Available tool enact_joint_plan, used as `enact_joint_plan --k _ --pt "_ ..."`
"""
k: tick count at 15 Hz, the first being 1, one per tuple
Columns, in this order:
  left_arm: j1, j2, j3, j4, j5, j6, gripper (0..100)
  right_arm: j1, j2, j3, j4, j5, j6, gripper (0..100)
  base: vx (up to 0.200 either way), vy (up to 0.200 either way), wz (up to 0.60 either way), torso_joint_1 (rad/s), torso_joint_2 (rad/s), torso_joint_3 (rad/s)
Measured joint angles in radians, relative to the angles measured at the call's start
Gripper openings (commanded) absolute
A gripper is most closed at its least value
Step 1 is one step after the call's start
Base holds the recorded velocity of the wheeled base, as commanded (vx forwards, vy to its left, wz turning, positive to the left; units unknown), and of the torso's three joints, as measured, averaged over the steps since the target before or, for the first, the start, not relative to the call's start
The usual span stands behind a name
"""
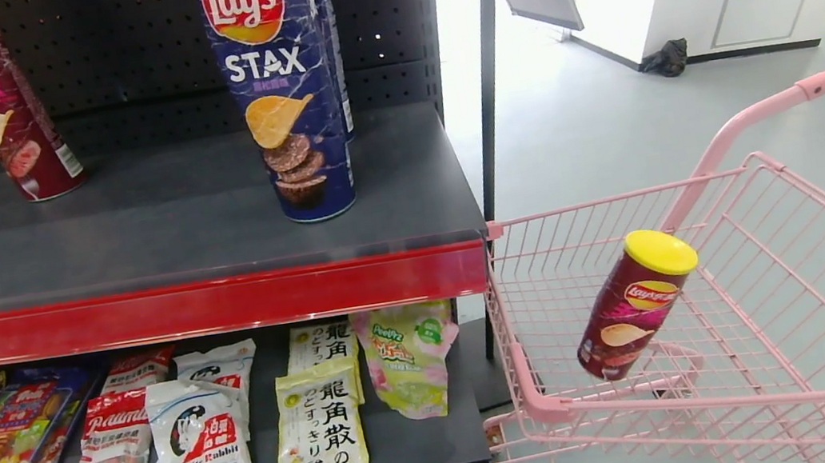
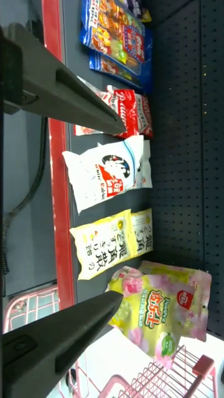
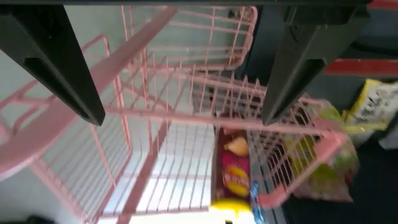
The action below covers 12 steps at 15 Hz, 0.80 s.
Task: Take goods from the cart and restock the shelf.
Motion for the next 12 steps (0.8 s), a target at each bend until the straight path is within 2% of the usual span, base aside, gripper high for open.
enact_joint_plan --k 4,6,8,9,10,12 --pt "0.000 0.000 0.000 0.000 0.000 0.000 100 0.033 0.393 -0.412 -0.065 0.076 0.037 100 0.000 0.000 0.00 0.000 0.00 0.000" --pt "0.000 0.000 0.000 -0.001 0.000 0.000 100 0.037 0.621 -0.511 -0.171 0.158 0.041 100 0.000 0.000 0.00 0.000 0.00 0.000" --pt "0.000 0.000 0.000 -0.001 0.000 0.000 100 -0.004 0.844 -0.543 -0.308 0.362 0.024 100 0.000 0.000 0.00 0.000 0.00 0.000" --pt "0.000 0.000 0.000 -0.001 0.000 0.000 100 -0.052 0.943 -0.545 -0.353 0.515 -0.024 100 0.000 0.000 0.00 0.000 0.00 0.000" --pt "0.000 0.000 0.000 0.000 0.000 0.000 100 -0.121 1.044 -0.545 -0.383 0.664 -0.111 100 0.000 0.000 0.00 0.000 0.00 0.000" --pt "0.000 0.000 0.000 -0.001 0.000 0.000 100 -0.239 1.223 -0.539 -0.400 0.866 -0.292 100 0.000 0.000 0.00 0.000 0.00 0.000"
